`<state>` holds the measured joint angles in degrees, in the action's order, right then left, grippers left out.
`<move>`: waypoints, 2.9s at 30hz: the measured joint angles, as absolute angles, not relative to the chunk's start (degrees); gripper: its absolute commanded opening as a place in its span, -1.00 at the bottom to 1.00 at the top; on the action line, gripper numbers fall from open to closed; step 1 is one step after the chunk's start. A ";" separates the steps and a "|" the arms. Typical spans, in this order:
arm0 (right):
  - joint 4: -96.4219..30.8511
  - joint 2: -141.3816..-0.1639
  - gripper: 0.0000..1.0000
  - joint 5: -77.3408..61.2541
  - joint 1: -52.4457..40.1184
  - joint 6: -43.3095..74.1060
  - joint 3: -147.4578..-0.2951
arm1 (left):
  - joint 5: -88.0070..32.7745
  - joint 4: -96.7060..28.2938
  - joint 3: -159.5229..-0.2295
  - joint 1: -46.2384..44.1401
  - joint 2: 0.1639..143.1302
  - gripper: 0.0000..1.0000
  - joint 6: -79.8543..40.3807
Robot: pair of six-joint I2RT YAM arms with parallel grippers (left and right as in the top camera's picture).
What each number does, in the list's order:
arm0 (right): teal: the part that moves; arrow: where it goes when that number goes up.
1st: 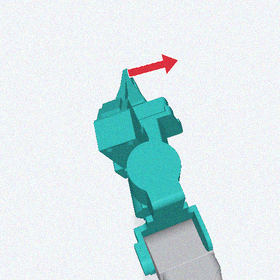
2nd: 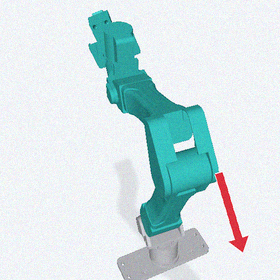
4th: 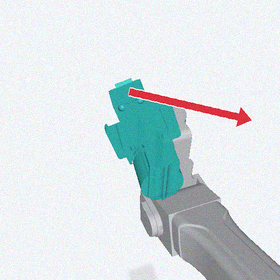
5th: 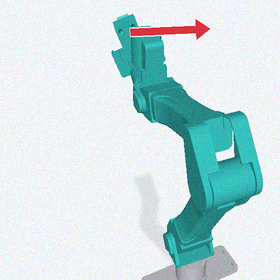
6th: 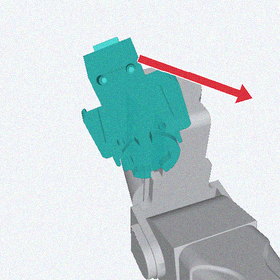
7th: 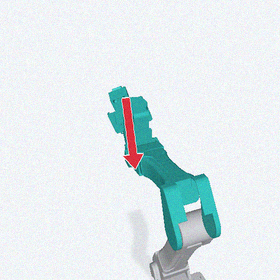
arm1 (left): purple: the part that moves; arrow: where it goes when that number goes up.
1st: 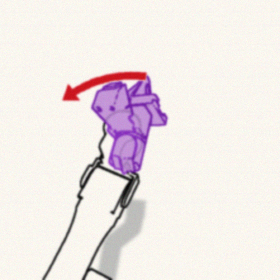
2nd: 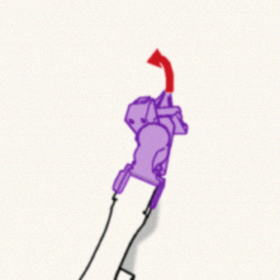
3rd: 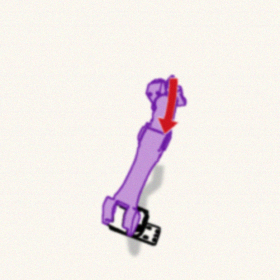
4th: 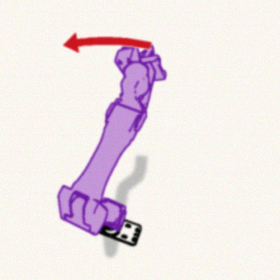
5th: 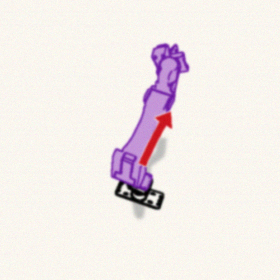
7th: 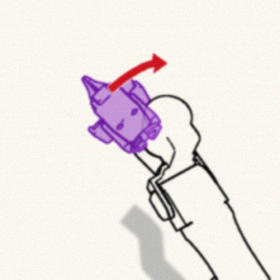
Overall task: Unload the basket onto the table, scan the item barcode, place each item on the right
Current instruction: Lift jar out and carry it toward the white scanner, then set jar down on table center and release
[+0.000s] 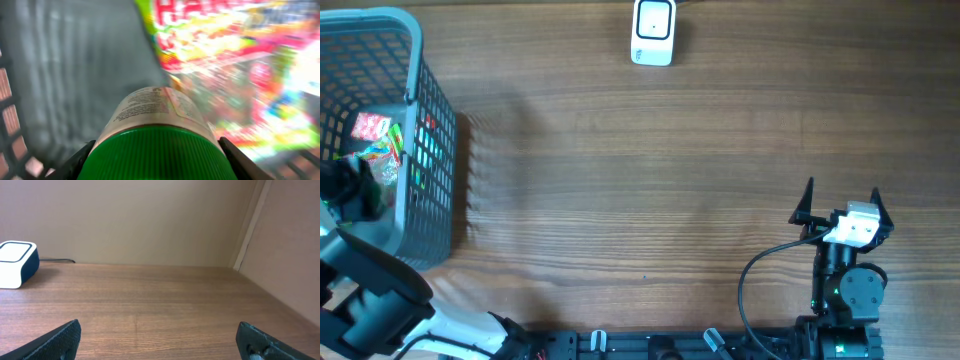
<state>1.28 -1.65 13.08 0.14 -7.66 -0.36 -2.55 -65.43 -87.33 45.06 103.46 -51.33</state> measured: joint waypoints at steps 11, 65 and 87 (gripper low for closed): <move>1.28 -1.65 0.99 13.08 0.14 -7.66 -0.36 | -9.78 -70.74 -99.42 40.40 93.25 -0.01 -49.63; 1.28 -1.65 0.99 13.08 0.14 -7.66 -0.36 | 1.72 -75.24 -101.65 -25.15 118.32 0.14 -64.23; 1.28 -1.65 0.99 13.08 0.14 -7.66 -0.36 | 2.33 -67.00 -93.43 -28.40 118.74 0.99 -68.16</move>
